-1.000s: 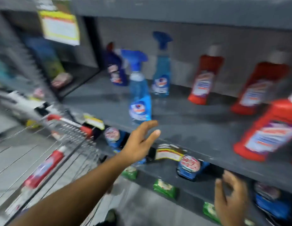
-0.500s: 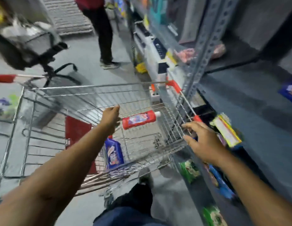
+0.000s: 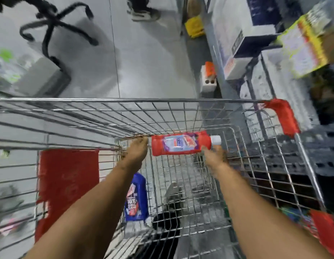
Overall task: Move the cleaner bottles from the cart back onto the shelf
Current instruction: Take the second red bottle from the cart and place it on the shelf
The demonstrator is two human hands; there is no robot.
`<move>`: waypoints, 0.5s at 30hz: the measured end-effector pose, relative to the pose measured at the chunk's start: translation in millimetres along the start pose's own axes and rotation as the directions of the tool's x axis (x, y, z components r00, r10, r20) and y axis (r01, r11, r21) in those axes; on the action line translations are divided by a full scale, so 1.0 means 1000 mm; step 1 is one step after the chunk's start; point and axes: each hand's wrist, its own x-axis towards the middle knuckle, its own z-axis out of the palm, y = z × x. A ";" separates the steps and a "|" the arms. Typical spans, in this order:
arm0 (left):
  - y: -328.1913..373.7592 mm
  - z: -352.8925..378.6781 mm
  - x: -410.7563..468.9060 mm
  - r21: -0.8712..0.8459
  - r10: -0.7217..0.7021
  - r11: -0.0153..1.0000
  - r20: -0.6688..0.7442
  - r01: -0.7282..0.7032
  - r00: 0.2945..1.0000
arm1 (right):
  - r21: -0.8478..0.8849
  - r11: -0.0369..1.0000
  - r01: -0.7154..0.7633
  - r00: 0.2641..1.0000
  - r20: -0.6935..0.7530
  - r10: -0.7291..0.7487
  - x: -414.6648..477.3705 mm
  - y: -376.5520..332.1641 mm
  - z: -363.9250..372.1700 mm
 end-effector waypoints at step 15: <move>-0.003 0.042 -0.006 -0.219 -0.112 0.967 0.085 0.128 0.990 | 0.407 0.908 -0.101 0.992 -0.025 0.122 0.041 0.018 0.015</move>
